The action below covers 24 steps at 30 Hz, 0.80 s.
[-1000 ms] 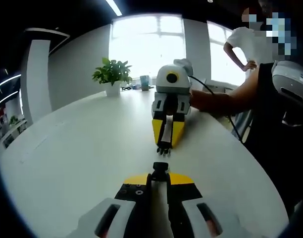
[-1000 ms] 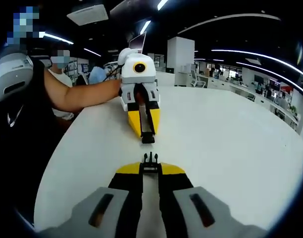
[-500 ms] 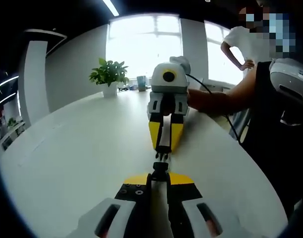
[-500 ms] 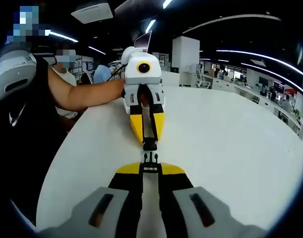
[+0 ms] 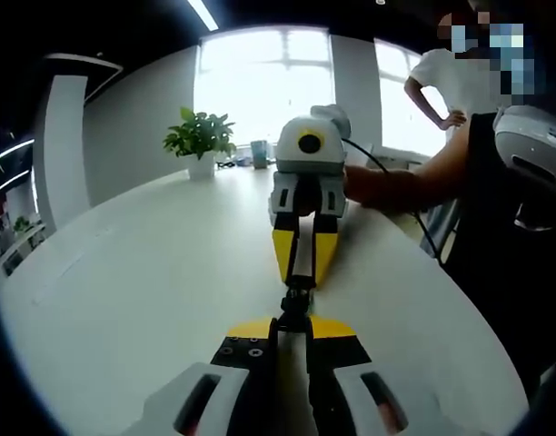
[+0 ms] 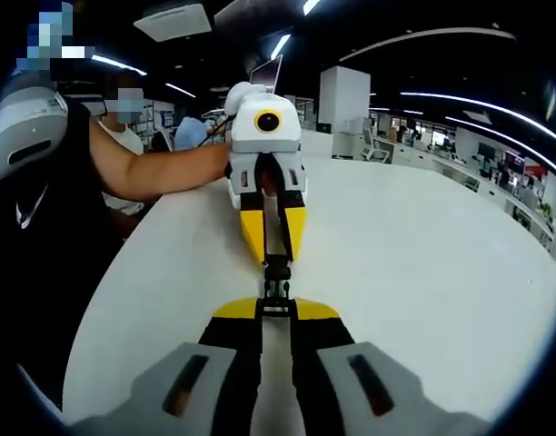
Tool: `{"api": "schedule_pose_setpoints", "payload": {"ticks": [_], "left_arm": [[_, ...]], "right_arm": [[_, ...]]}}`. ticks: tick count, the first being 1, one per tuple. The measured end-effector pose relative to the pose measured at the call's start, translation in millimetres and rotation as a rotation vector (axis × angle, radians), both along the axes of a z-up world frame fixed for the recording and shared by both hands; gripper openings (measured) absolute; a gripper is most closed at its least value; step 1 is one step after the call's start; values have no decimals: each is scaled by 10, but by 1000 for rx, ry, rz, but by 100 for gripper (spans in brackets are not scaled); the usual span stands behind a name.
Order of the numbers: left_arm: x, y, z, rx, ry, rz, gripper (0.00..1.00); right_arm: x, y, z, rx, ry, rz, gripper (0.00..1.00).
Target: Snap the two parts of the plastic buckle together until the buckle closes and remains connected.
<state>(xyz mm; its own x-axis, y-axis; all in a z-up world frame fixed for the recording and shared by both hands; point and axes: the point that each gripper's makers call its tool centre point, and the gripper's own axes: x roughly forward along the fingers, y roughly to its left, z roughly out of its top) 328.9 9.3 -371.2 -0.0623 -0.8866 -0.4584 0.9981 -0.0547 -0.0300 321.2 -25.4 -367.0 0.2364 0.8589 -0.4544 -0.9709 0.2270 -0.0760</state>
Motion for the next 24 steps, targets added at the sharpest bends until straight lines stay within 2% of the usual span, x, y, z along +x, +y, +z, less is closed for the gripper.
{"api": "schedule_pose_setpoints", "payload": {"ticks": [24], "left_arm": [[-18, 7, -19, 12, -2, -8, 9]], "right_arm": [[18, 7, -8, -24, -2, 3, 11]]}}
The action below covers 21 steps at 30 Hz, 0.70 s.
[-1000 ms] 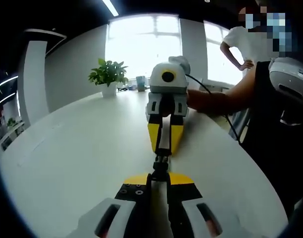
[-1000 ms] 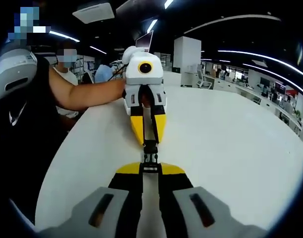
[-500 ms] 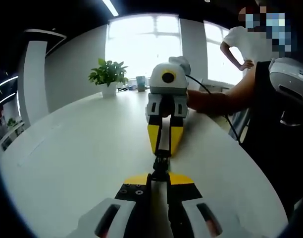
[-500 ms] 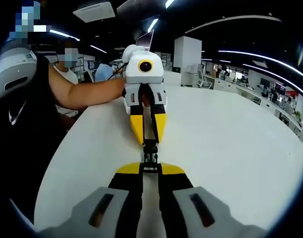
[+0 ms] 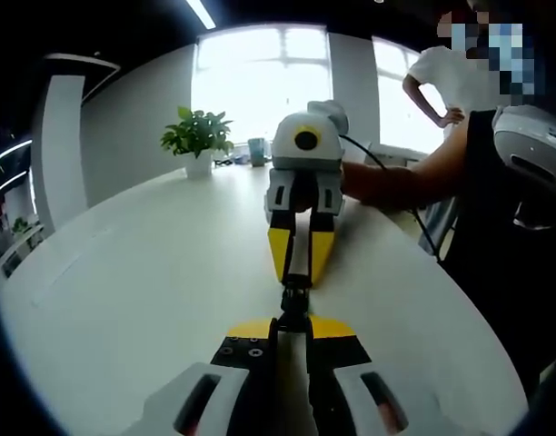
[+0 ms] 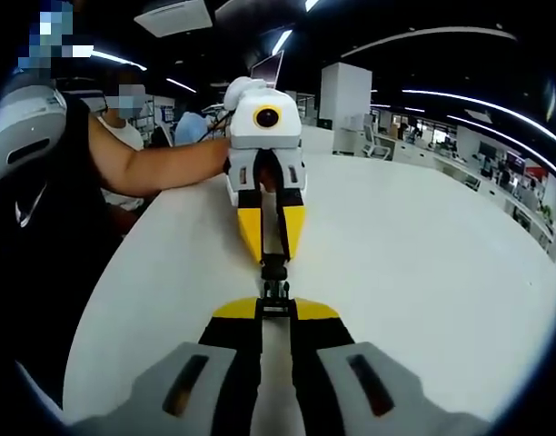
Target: Snap the two parts of the plastic buckle together until the buckle closes and remains connected.
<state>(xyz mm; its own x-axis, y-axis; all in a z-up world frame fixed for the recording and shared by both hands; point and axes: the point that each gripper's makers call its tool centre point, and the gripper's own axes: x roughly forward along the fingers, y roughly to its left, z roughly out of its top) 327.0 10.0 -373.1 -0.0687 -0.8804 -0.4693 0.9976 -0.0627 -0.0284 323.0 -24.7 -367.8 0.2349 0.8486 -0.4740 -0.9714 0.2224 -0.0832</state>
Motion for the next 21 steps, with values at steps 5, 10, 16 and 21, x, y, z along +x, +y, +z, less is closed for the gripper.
{"api": "schedule_pose_setpoints", "payload": {"ticks": [5, 10, 16, 21], "left_arm": [[9, -1, -6, 3, -2, 1, 9], [2, -7, -7, 4, -2, -2, 9], [5, -9, -3, 2, -2, 1, 9], [-5, -10, -19, 7, 3, -2, 9]], "right_arm": [[-8, 4, 6, -4, 1, 6, 11], [-8, 13, 20, -10, -6, 9, 11], [-17, 44, 25, -13, -9, 17, 11], [-19, 41, 5, -15, -3, 19, 11]]}}
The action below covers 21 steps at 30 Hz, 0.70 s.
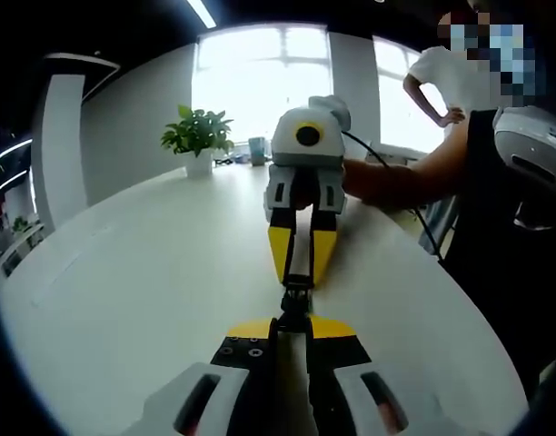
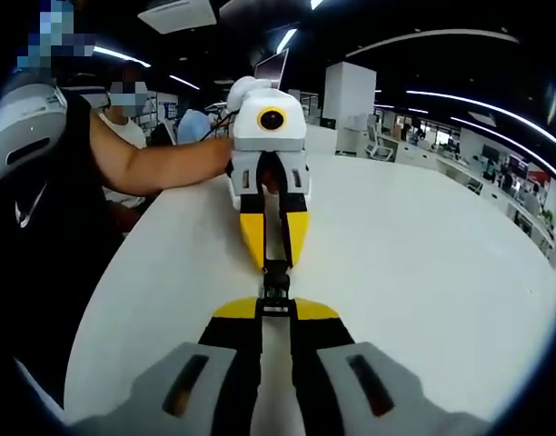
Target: Snap the two parts of the plastic buckle together until the buckle closes and remains connected.
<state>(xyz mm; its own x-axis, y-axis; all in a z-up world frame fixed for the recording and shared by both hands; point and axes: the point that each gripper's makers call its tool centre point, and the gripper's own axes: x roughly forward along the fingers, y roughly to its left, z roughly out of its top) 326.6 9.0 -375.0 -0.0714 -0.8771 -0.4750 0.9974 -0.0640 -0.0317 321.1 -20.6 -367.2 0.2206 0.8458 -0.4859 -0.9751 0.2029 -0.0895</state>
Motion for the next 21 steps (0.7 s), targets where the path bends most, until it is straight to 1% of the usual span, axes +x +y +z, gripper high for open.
{"api": "schedule_pose_setpoints", "payload": {"ticks": [9, 14, 16, 17, 21], "left_arm": [[7, -8, -37, 13, -6, -3, 9], [16, -27, -42, 13, -6, -2, 9], [-5, -63, -38, 12, -11, -8, 9], [-2, -53, -40, 17, -9, -5, 9], [8, -52, -38, 14, -10, -1, 8]], "right_arm": [[-6, 1, -45, -3, -4, 7, 10], [-6, 8, -44, 18, -2, 6, 10], [-20, 31, -37, 24, -8, 11, 10], [-4, 34, -17, 28, -23, 14, 10], [-26, -14, -15, 28, -8, 11, 10]]}}
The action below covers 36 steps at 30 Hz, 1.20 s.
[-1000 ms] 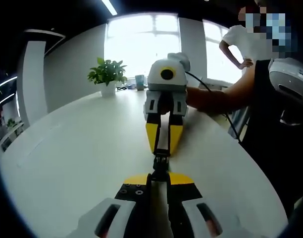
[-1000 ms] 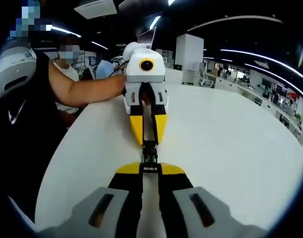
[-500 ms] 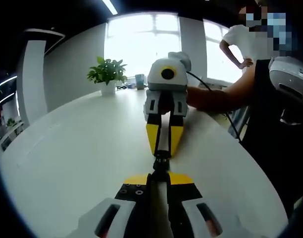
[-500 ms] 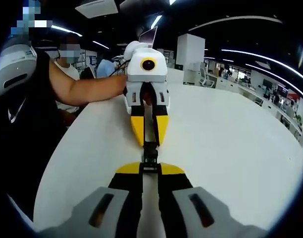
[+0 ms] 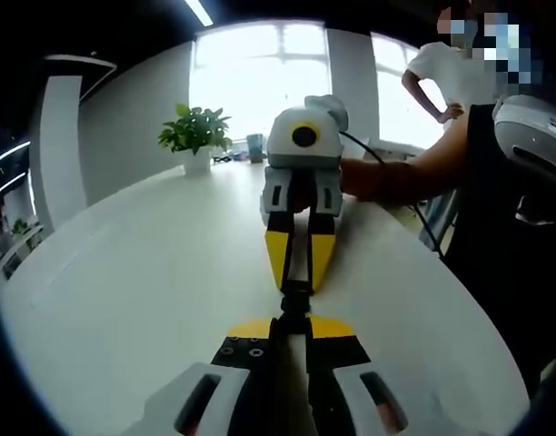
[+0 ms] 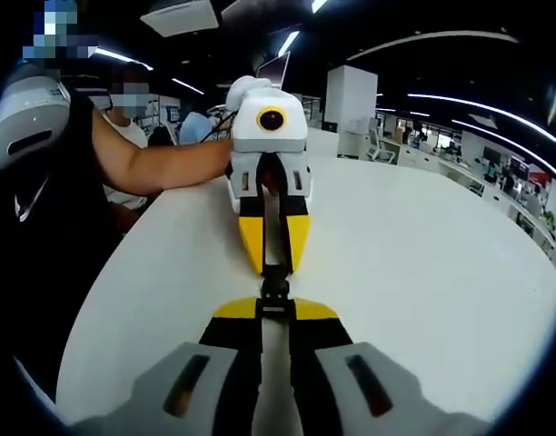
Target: Snap the two parts of the plastic buckle together until the buckle closes and remains connected.
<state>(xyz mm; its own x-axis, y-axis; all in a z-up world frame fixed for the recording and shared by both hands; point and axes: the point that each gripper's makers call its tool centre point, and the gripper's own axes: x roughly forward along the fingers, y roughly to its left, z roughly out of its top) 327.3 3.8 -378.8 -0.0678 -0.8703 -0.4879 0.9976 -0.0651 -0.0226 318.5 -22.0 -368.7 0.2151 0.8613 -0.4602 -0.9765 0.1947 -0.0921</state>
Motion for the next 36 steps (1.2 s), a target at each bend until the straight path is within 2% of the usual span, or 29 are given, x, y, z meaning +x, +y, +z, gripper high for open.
{"api": "schedule_pose_setpoints", "payload": {"ticks": [10, 19, 22, 23, 24, 36], "left_arm": [[-38, -12, -1, 10, 17, -8, 8], [-39, -13, 1, 9, 13, -12, 7], [-60, -34, -2, 3, 24, -26, 7], [-81, -63, -5, -2, 20, -38, 7], [-79, -47, -6, 7, 29, -29, 7], [-75, -55, -8, 4, 17, -27, 8]], "right_arm": [[8, -7, 15, 21, 30, 6, 9], [32, 5, 19, 20, 29, 22, 8], [16, 26, 15, 16, 39, 49, 8], [-34, 105, 46, 34, 23, 112, 8], [-12, 65, 34, 15, 34, 73, 8], [-41, 66, 27, 18, 26, 70, 8]]}}
